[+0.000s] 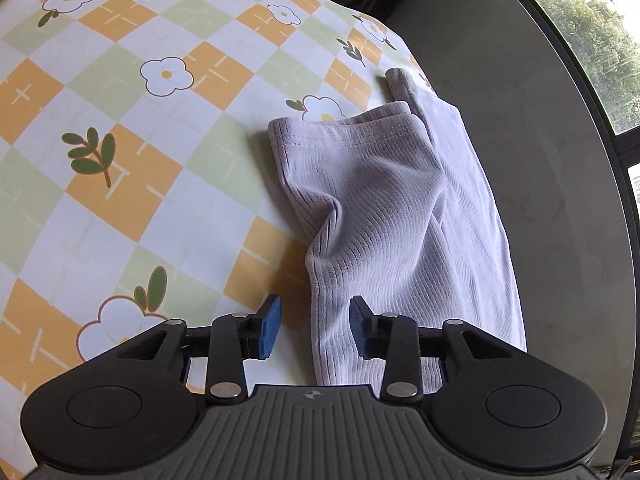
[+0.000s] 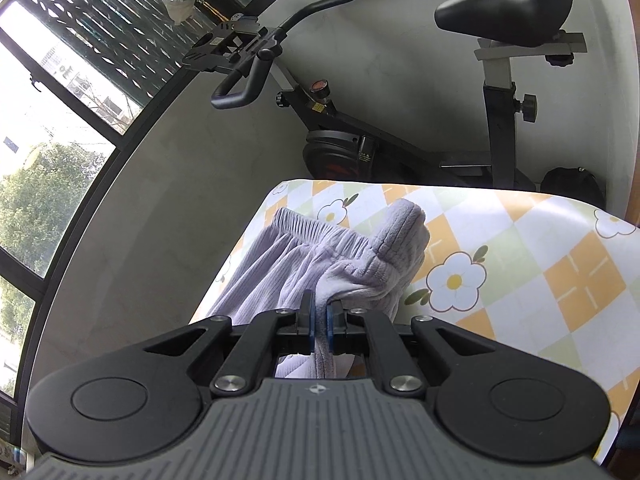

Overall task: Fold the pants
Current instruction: 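Grasp the leg hem with the left tool while the right tool grasps the waistband, then lift the hem with the left tool while the right tool lifts the waistband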

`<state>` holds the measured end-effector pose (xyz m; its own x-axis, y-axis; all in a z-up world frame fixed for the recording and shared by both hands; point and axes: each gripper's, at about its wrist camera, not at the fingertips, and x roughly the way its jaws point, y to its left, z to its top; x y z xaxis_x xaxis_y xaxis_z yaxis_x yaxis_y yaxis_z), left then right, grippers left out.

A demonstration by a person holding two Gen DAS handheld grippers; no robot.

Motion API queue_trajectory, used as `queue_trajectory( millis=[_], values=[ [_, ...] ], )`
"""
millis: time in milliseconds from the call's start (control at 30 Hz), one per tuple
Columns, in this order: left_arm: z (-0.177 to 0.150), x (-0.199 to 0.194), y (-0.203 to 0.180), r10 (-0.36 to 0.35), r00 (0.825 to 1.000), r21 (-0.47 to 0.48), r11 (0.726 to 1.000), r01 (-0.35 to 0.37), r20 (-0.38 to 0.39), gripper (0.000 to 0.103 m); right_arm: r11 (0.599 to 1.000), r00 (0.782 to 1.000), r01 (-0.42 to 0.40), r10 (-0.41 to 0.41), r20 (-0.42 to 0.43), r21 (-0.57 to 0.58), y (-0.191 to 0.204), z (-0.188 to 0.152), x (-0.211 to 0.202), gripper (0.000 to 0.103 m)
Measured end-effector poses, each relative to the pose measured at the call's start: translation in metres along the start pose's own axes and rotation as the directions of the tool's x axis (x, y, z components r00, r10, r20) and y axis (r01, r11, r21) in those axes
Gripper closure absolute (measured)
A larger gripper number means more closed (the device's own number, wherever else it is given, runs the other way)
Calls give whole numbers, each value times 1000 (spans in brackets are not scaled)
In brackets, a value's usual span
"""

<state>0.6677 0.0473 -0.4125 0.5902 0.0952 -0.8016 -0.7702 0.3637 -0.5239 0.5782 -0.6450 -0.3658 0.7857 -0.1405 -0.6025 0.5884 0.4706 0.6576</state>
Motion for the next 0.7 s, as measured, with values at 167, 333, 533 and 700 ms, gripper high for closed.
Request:
queue_trajectory(
  millis=[167, 333, 533, 700],
  values=[
    [0, 13, -13, -36, 999, 52, 998, 36, 5, 66, 1000, 1000, 14, -14, -17, -13, -2, -4, 4, 97],
    [-1, 23, -21, -38, 999, 68, 997, 38, -2, 79, 999, 1000, 25, -25, -19, -23, -5, -5, 7, 97],
    [4, -33, -50, -151, 984, 153, 979, 136, 93, 97, 1000, 1000, 30, -30, -4, 1, -7, 4, 6, 97],
    [24, -123, -95, -381, 893, 230, 916, 329, 239, 98, 994, 993, -109, 109, 44, -11, 31, 29, -9, 97]
  ],
)
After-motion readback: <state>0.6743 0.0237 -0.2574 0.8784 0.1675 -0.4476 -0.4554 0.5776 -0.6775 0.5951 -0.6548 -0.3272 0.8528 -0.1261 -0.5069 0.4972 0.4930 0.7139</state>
